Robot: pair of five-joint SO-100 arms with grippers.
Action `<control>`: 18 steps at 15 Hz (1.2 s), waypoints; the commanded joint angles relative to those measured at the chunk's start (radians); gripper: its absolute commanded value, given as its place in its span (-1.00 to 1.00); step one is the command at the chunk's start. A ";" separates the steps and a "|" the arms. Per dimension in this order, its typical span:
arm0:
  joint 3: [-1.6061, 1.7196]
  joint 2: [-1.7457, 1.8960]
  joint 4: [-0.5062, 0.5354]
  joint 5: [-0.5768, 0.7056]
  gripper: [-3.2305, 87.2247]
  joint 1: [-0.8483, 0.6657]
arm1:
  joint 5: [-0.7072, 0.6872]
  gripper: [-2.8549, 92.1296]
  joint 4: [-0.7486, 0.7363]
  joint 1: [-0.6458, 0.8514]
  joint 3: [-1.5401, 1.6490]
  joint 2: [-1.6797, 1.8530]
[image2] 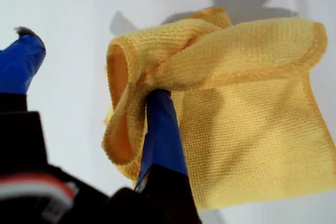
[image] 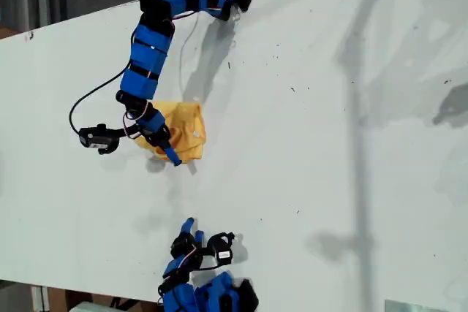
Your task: Grasp corners of a square towel and fold twice.
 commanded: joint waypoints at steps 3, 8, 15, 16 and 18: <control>-0.052 -0.002 -0.018 0.009 -0.55 0.002 | -0.018 -0.14 0.058 0.041 0.041 0.319; -0.052 -0.003 -0.018 0.009 -0.55 0.002 | -0.066 -0.17 0.083 -0.069 0.241 0.667; -0.051 -0.002 -0.017 0.006 -0.55 0.003 | 0.417 -0.20 0.141 0.133 1.137 1.319; -0.041 0.015 -0.014 -0.002 -0.55 0.003 | 0.480 -0.20 0.144 0.115 1.287 1.548; 0.002 0.091 -0.014 -0.003 -0.55 0.002 | 0.623 -0.20 0.209 0.046 1.575 2.037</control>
